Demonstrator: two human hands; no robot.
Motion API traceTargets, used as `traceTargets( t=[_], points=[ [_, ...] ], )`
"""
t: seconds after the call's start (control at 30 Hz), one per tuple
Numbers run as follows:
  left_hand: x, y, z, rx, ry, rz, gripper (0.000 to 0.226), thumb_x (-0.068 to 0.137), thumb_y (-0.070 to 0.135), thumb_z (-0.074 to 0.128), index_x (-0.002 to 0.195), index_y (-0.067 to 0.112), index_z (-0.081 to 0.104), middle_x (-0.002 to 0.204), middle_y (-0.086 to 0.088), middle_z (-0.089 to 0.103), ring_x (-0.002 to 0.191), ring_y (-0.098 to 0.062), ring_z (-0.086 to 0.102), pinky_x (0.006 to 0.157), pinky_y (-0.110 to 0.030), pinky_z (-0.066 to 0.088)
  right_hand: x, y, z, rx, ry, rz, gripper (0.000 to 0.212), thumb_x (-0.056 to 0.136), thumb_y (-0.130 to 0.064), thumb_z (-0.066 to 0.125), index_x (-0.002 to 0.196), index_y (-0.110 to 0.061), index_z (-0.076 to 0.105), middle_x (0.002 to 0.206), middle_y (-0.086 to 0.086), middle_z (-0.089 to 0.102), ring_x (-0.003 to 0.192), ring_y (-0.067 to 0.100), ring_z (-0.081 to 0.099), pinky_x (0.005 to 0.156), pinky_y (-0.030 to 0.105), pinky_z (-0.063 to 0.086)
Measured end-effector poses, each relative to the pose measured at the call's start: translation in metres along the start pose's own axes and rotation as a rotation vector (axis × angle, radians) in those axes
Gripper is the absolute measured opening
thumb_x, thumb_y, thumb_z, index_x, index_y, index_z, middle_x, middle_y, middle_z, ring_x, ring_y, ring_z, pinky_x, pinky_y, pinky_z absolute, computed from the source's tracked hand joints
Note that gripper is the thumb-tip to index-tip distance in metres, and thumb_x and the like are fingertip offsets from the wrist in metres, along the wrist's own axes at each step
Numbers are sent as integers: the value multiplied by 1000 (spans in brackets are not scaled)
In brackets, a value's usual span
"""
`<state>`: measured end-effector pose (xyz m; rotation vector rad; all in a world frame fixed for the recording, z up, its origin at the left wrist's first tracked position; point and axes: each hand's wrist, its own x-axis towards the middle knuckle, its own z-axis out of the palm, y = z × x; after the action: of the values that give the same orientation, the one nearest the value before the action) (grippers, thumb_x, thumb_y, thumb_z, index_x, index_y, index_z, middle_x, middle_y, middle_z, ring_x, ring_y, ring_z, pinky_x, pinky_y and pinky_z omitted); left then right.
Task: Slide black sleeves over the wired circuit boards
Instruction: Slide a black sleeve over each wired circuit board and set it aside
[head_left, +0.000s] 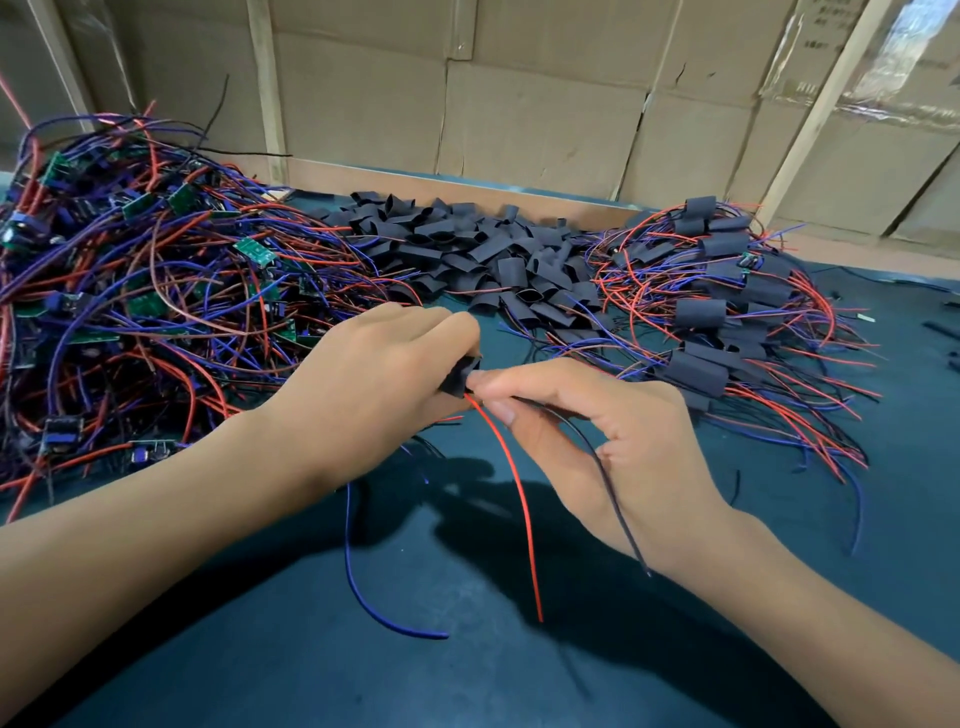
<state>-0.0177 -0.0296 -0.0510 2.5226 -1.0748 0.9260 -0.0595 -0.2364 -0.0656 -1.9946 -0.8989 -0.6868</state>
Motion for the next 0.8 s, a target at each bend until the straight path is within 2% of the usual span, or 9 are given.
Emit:
traceTargets(
  t=[0.1,0.2,0.27,0.33,0.47,0.53,0.63,0.73,0.8],
  points=[
    [1,-1,1,-6,50,17,25,86,20,73,80,4,56,73,-6,51,64,-28,43,60,-37,39,3,5,-3,190,-43,120,25,94,5,62,114,-7,72,109,2,76,99,19,72,77,36,60],
    [4,-2,-2,-26,150,62,41,99,34,61,76,1,53,71,-8,47,64,-27,41,63,-36,40,12,16,-22,110,8,196,44,95,20,45,119,-8,68,104,9,73,92,18,72,78,32,59],
    [5,-2,-4,-7,185,106,45,99,38,63,77,0,56,73,-10,49,66,-30,44,66,-39,44,18,27,-41,166,125,333,38,99,17,41,120,-3,65,110,13,72,91,24,73,81,41,61],
    [7,0,-4,9,190,143,45,99,40,63,81,-1,59,76,-10,51,68,-31,46,69,-43,46,21,28,-54,458,161,488,25,102,2,46,122,0,61,113,21,72,90,34,73,80,49,60],
    [10,5,-6,30,102,206,36,100,34,59,87,0,61,80,-9,51,72,-30,48,70,-46,47,19,6,-30,707,-124,639,44,85,-36,72,122,-14,63,110,22,74,94,39,74,84,48,61],
    [10,8,-9,20,42,218,34,99,33,53,92,1,61,85,-9,53,76,-31,49,73,-45,46,14,-4,-9,815,-294,698,41,88,-30,66,125,-15,60,115,26,70,92,40,74,83,47,62],
    [9,16,-10,37,-38,214,31,93,26,51,105,1,62,96,-12,57,84,-34,55,77,-47,49,8,-12,1,986,-520,819,36,96,-18,58,128,-7,48,122,31,65,73,32,72,65,41,62],
    [8,19,-9,22,-127,214,57,84,30,57,135,5,54,112,-16,55,97,-33,57,85,-44,52,8,-10,-8,1067,-602,900,27,98,-11,55,124,-8,47,119,30,66,56,16,64,49,27,53],
    [8,18,-10,-17,-159,233,72,84,31,68,148,11,42,127,-16,49,106,-32,54,92,-41,49,11,-8,-14,1047,-626,924,20,97,-10,56,116,-11,53,114,24,68,47,9,52,40,19,39]
  ],
)
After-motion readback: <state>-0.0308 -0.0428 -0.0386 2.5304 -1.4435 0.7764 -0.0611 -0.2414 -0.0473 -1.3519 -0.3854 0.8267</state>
